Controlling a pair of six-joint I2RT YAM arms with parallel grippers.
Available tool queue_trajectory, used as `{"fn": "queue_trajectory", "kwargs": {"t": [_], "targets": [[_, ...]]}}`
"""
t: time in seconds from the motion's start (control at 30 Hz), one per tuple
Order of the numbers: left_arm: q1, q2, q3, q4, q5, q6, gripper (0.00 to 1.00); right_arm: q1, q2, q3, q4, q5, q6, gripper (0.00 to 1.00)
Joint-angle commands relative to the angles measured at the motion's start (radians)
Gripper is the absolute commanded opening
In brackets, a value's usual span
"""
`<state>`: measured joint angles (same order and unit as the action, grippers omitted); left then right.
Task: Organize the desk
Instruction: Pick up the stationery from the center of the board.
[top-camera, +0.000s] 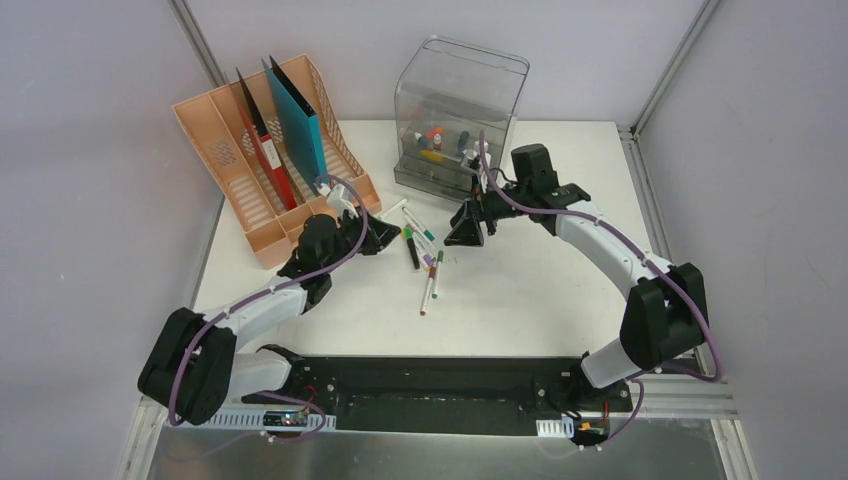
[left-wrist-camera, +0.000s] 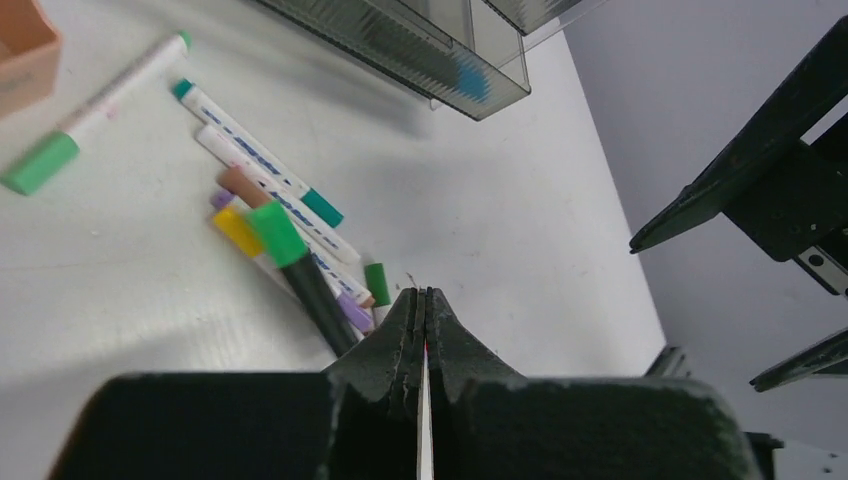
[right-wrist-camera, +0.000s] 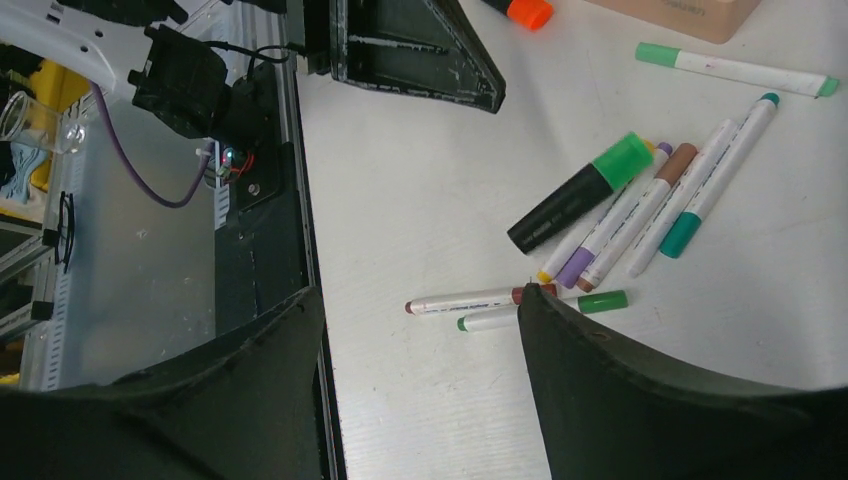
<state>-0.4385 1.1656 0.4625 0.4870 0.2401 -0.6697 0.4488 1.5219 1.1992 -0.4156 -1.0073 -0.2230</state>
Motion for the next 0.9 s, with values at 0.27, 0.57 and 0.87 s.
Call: {"fn": "queue_trajectory", "kwargs": {"t": [0.27, 0.57, 0.87], "targets": [[-0.034, 0.075, 0.068, -0.078, -0.112, -0.17, 0.0, -0.002, 0.042, 0.034, 0.076, 0.058, 0.096, 0.74], [-0.034, 0.175, 0.239, -0.544, -0.287, -0.138, 0.23, -0.002, 0.064, 0.062, 0.022, 0.07, 0.066, 0.74], [-0.043, 0.449, 0.508, -0.86, -0.298, -0.203, 0.49, -0.002, 0.057, 0.068, 0.003, 0.087, 0.046, 0.75]]}}
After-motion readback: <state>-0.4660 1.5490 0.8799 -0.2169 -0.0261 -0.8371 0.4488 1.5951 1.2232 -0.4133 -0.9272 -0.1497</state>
